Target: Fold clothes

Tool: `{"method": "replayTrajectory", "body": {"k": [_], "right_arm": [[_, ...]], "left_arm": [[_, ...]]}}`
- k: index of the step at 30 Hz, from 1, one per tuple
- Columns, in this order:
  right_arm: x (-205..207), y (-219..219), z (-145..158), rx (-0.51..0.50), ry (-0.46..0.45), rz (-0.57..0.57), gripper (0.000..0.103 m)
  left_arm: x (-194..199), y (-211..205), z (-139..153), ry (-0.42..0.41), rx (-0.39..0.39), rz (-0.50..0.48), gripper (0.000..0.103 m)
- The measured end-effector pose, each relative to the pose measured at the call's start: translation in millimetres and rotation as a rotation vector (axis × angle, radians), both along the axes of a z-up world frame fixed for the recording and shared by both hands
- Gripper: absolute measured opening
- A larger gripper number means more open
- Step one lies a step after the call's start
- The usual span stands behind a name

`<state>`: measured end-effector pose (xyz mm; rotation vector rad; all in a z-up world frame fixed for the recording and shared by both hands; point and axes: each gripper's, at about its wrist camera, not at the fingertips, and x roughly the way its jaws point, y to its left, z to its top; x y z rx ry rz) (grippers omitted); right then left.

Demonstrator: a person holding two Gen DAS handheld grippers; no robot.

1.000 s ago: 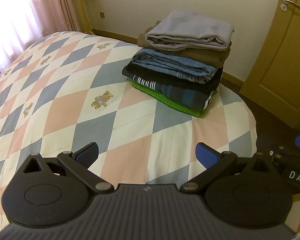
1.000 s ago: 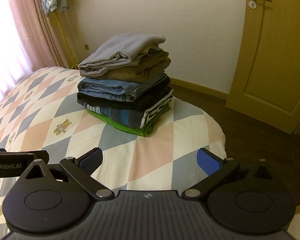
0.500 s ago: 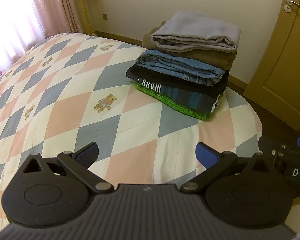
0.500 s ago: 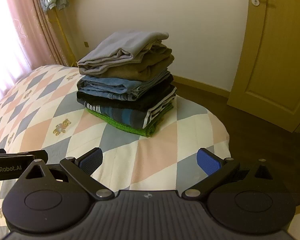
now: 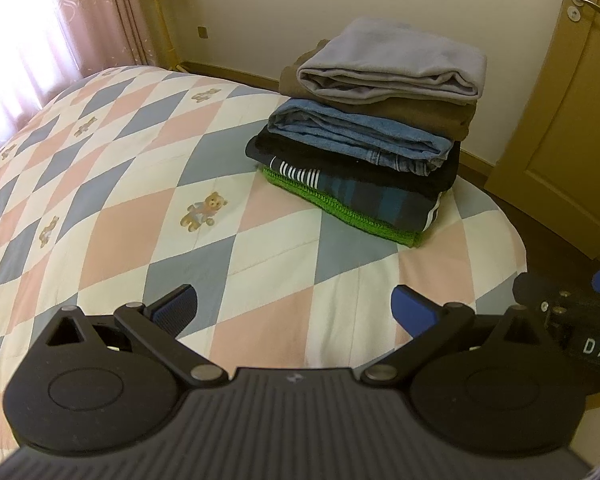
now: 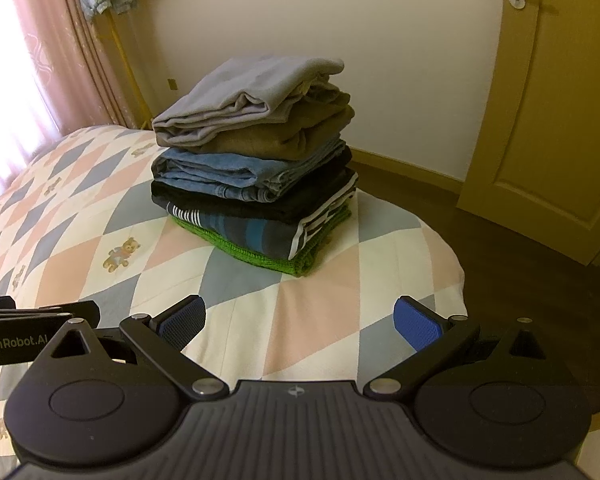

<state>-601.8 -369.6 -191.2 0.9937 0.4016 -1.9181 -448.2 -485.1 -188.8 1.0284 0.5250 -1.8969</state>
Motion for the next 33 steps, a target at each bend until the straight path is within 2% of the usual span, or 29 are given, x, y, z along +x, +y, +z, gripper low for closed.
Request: {"method": "replayTrajectory", "body": {"k": [18,33], "right_arm": [[-21.0,-26.6,-14.6,0.014,-0.012,0.005,0.103],[-46.5,-25.6,-14.4,-0.006,-0.022,0.016,0.103]], "left_arm": [[-26.0,-23.0,-13.0,0.003,0.011,-0.010,0.102],[-48.5,-17.0,-10.6,0.004,0.008,0.017,0.102]]}}
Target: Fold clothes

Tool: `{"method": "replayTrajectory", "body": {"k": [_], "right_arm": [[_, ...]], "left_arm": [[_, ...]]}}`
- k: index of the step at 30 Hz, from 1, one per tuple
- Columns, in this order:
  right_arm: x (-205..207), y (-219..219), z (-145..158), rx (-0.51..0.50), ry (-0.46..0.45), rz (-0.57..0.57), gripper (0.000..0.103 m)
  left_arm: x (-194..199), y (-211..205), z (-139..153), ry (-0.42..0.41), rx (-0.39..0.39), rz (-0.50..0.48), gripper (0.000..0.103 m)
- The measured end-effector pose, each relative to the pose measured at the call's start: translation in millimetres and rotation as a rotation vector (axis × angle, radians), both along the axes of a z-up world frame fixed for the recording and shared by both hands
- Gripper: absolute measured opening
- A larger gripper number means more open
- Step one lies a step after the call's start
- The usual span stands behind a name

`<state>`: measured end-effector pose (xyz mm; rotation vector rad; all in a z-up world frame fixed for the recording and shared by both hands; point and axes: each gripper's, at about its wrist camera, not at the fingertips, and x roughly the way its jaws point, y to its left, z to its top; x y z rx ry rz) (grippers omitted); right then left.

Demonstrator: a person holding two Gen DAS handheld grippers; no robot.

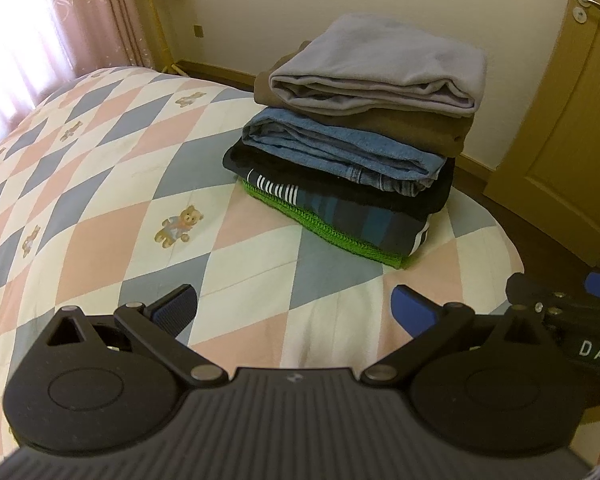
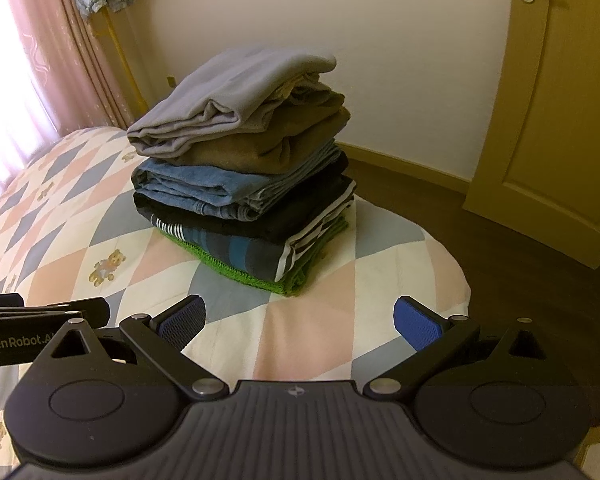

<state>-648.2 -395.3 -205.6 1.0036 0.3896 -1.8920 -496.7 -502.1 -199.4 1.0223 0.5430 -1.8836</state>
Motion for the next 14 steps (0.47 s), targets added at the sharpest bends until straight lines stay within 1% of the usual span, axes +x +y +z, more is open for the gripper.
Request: {"method": "replayTrajectory", "body": {"k": [7,14], "right_arm": [[-12.4,5.0,9.3,-0.013,0.003,0.024,0.103],[-20.0,10.7,23.9,-0.030,0.010,0.061,0.103]], "left_arm": [[-5.0,9.2,11.2,0.009,-0.007,0.037,0.102],[-1.5,26.3,31.3,0.063,-0.028,0.065,0.102]]}}
